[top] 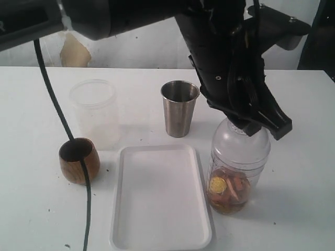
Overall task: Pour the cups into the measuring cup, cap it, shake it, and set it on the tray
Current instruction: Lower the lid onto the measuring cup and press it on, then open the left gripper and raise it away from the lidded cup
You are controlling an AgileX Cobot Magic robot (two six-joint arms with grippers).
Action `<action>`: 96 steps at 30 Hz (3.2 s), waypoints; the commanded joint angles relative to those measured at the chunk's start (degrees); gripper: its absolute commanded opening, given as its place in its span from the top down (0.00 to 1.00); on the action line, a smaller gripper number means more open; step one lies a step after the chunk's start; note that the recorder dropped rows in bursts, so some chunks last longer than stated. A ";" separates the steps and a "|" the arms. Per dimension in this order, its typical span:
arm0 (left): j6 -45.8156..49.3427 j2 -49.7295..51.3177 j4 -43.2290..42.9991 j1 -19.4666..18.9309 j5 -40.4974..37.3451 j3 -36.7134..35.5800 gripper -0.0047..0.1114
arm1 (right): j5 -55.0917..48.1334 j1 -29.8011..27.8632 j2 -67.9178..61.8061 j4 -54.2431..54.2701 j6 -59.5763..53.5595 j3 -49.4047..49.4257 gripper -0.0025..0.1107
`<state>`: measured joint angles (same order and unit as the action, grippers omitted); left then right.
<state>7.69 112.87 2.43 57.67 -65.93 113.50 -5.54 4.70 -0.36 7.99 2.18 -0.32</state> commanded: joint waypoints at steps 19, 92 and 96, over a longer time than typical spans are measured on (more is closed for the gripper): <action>-0.21 2.56 1.18 0.24 1.43 0.18 0.96 | 0.45 0.38 0.36 -0.06 0.03 0.32 0.98; -2.01 -6.86 1.74 -0.01 5.84 -8.10 0.29 | 0.45 0.38 0.36 -0.06 0.03 0.32 0.98; -4.15 -9.67 0.07 -1.36 4.93 -8.24 0.45 | 0.45 0.38 0.36 -0.06 0.03 0.32 0.98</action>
<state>5.05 105.71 3.88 57.30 -60.89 105.52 -5.54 4.70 -0.36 7.99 2.18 -0.32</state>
